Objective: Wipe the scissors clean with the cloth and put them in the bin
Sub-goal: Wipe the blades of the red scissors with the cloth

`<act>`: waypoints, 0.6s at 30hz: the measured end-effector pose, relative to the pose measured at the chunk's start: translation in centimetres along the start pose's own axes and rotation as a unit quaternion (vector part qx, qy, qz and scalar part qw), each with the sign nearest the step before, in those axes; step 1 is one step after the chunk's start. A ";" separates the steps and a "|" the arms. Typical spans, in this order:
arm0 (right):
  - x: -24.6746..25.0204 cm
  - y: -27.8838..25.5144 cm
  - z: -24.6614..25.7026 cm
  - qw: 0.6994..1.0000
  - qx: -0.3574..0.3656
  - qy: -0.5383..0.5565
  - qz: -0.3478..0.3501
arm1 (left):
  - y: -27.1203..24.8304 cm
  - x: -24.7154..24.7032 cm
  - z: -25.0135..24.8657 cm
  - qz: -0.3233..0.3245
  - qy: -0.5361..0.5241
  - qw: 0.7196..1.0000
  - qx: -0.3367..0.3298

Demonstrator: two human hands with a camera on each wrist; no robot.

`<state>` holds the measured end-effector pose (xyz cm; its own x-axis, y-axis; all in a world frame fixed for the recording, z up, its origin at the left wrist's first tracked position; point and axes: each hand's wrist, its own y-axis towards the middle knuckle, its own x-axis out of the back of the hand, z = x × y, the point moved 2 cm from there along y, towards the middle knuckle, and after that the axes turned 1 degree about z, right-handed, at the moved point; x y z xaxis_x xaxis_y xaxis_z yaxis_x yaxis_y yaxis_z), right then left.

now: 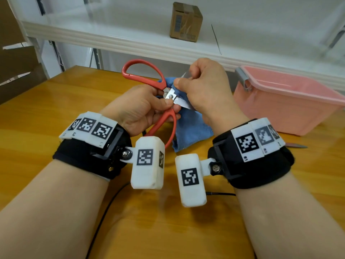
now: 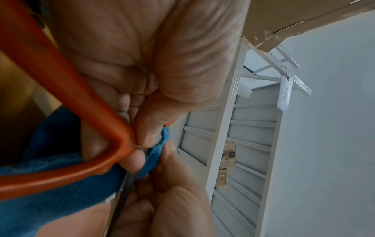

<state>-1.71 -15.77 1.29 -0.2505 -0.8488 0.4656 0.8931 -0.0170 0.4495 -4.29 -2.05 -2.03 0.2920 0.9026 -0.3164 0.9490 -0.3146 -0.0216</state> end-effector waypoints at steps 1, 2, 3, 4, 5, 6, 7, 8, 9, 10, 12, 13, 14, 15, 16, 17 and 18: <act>0.0 0.1 0.0 1.000 0.002 -0.002 -0.004 | 0.0 0.0 0.0 -0.001 0.001 1.000 -0.002; 0.0 0.1 0.0 1.000 0.000 -0.005 -0.006 | 0.1 0.1 0.0 -0.003 0.002 1.000 -0.005; 0.0 0.1 0.0 1.000 0.000 -0.008 -0.005 | 0.1 0.1 0.0 -0.004 0.000 1.000 -0.010; 0.0 0.1 0.0 1.000 -0.003 -0.002 0.007 | 0.1 0.2 -0.1 -0.006 -0.003 1.000 -0.016; -0.1 0.0 0.0 1.000 -0.006 0.007 0.026 | 0.1 0.2 -0.1 -0.007 -0.006 1.000 -0.022; -0.2 -0.1 0.1 0.999 -0.003 0.010 0.043 | 0.1 0.3 -0.1 -0.006 -0.005 1.000 -0.028; -0.2 -0.2 0.2 0.999 0.001 0.001 0.054 | 0.1 0.2 0.0 -0.005 -0.002 1.000 -0.031; -0.2 -0.3 0.2 0.998 0.003 -0.005 0.056 | 0.1 0.2 0.1 -0.003 0.003 1.000 -0.031; -0.3 -0.3 0.2 0.999 0.001 -0.002 0.053 | 0.2 0.1 0.2 -0.002 0.007 1.000 -0.030; -0.3 -0.2 0.1 0.999 -0.002 0.004 0.045 | 0.2 0.0 0.2 -0.001 0.009 1.000 -0.027; -0.1 0.0 0.0 1.000 -0.004 -0.010 0.018 | 0.2 0.0 0.2 0.003 0.009 1.000 -0.022; 0.1 0.1 0.0 1.000 -0.002 -0.016 0.004 | 0.2 0.0 0.2 0.004 0.010 1.000 -0.019; 0.2 0.2 0.0 1.000 -0.002 -0.017 -0.005 | 0.2 -0.1 0.2 0.004 0.013 1.000 -0.017; 0.3 0.3 -0.1 1.000 -0.003 -0.011 -0.011 | 0.2 -0.1 0.2 0.003 0.017 1.000 -0.016; 0.4 0.3 -0.1 1.000 -0.001 -0.006 -0.018 | 0.2 -0.2 0.2 0.003 0.021 1.000 -0.016; 0.4 0.3 -0.2 1.000 -0.001 -0.005 -0.023 | 0.1 -0.2 0.2 0.004 0.023 1.000 -0.016; 0.5 0.3 -0.2 1.000 0.001 -0.005 -0.027 | 0.1 -0.3 0.2 0.005 0.023 1.000 -0.015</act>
<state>-1.52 -16.24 1.50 -0.3022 -0.8411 0.4486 0.8775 -0.0616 0.4757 -4.28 -2.38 -2.12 0.3050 0.9123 -0.2732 0.9493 -0.3142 0.0104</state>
